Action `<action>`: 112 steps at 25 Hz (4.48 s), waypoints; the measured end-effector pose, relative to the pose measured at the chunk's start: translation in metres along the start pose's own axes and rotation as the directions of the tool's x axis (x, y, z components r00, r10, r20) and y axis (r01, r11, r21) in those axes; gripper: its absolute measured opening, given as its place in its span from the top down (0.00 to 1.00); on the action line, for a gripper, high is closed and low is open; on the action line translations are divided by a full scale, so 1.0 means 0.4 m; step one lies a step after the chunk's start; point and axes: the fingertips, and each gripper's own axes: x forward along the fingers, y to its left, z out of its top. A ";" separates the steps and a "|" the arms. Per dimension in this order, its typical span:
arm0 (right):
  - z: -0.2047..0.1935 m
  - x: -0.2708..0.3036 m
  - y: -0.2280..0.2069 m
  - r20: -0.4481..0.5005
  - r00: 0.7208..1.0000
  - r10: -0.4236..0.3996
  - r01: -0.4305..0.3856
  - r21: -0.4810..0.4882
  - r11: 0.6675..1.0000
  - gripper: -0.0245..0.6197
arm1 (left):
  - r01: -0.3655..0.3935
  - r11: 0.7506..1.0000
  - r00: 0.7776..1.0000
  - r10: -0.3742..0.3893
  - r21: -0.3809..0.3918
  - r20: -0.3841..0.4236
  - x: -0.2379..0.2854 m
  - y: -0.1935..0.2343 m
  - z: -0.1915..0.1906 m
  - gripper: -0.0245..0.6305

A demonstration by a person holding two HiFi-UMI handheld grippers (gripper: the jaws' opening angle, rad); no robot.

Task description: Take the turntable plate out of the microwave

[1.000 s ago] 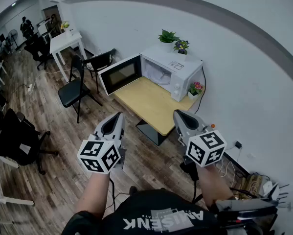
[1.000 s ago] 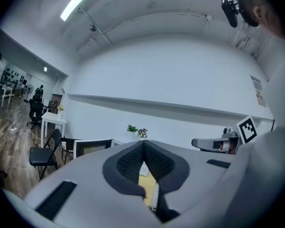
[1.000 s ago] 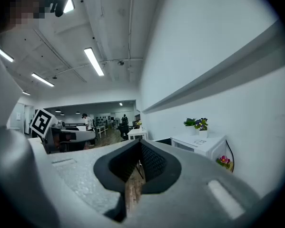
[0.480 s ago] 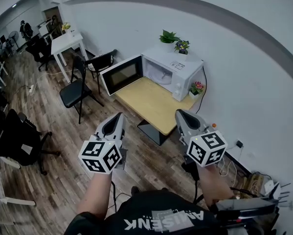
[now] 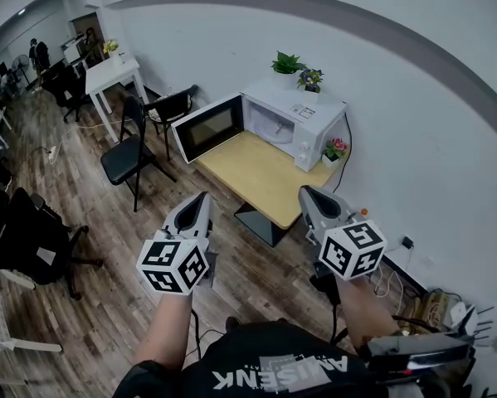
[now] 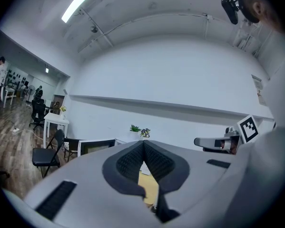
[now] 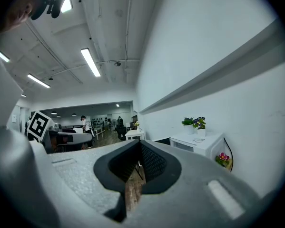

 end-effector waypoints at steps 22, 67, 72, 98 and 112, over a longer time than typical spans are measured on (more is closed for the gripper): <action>-0.044 0.172 0.145 -0.002 1.000 -0.014 0.014 0.010 1.000 0.95 | 0.062 0.997 0.998 -0.061 -0.044 0.018 -0.057 0.200 0.027 0.96; 0.094 0.759 -0.575 0.030 0.999 0.011 -0.012 0.036 0.999 0.95 | 0.031 0.999 0.996 -0.029 0.025 -0.081 0.886 0.339 0.060 0.96; 0.112 0.783 -0.622 0.048 0.999 -0.019 0.018 0.040 0.999 0.95 | 0.062 0.998 0.995 -0.061 0.018 -0.084 0.967 0.359 0.064 0.96; 0.116 0.975 -0.631 0.053 0.894 -0.445 0.443 0.055 0.895 0.88 | 0.520 0.854 0.841 -0.514 -0.010 -0.170 1.291 0.521 0.068 0.85; 0.009 0.985 -0.675 0.029 0.839 -0.544 0.532 0.171 0.829 0.61 | 0.590 0.802 0.767 -0.591 -0.087 -0.251 1.340 0.537 -0.032 0.63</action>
